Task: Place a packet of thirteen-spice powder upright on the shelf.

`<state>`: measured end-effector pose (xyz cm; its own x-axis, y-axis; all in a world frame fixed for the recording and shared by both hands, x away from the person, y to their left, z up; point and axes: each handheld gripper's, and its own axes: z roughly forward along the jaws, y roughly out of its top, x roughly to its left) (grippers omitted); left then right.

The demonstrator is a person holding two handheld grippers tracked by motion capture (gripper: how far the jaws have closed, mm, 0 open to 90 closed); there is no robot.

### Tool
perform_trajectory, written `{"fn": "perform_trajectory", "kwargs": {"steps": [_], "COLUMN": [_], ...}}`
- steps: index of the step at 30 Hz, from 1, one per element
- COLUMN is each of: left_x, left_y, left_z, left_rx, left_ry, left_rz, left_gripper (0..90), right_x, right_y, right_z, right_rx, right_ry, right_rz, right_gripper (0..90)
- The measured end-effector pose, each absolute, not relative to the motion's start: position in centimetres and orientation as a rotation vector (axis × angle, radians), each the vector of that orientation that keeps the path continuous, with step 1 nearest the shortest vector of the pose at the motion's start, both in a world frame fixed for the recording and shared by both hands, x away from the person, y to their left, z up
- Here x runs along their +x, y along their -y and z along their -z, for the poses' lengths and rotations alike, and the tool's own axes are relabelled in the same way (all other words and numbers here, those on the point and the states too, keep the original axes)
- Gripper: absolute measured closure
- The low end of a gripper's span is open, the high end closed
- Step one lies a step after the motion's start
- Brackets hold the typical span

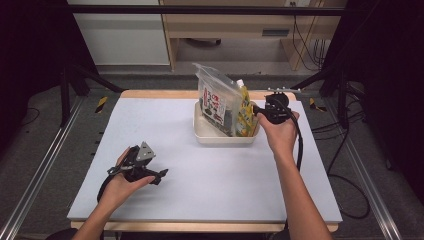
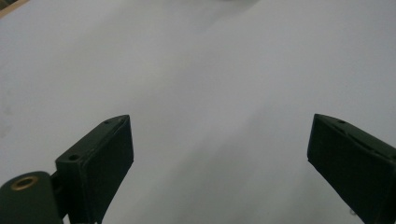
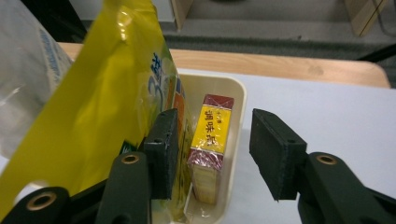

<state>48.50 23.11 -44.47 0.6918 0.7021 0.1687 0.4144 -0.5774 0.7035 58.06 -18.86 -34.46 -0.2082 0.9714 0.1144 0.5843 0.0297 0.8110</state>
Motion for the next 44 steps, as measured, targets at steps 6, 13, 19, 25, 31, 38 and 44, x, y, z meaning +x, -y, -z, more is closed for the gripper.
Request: {"fn": "perform_trajectory", "kwargs": {"steps": [6,13,19,25,31,38,44], "left_x": [48.7,49.1,49.4,49.6,50.0,50.3,50.3], "left_y": [-24.5,-26.0,-26.9,-27.9,-29.7,-31.3,-31.8], "left_z": [44.2,44.2,44.3,44.3,44.6,45.0,45.1], "left_rx": [2.226,2.192,2.175,2.161,2.156,2.124,2.099], "left_ry": [-0.897,-0.958,-0.994,-1.035,-1.107,-1.199,-1.225], "left_rz": [-0.607,-0.617,-0.631,-0.648,-0.701,-0.748,-0.77], "left_gripper": [5.8,5.5,5.5,5.6,5.5,5.8,5.8], "right_x": [55.1,52.2,50.6,49.7,48.9,48.5,48.7], "right_y": [19.6,20.4,21.1,21.5,22.4,23.4,24.4], "right_z": [34.5,36.1,39.0,40.9,42.8,45.1,45.8], "right_rx": [1.476,1.402,1.396,1.427,1.446,1.48,1.499], "right_ry": [-1.809,-1.786,-1.794,-1.819,-1.854,-1.92,-1.914], "right_rz": [-1.09,-1.116,-1.11,-1.08,-1.026,-0.952,-0.925], "right_gripper": [39.2,26.9,19.0,14.6,13.4,15.7,18.9]}}
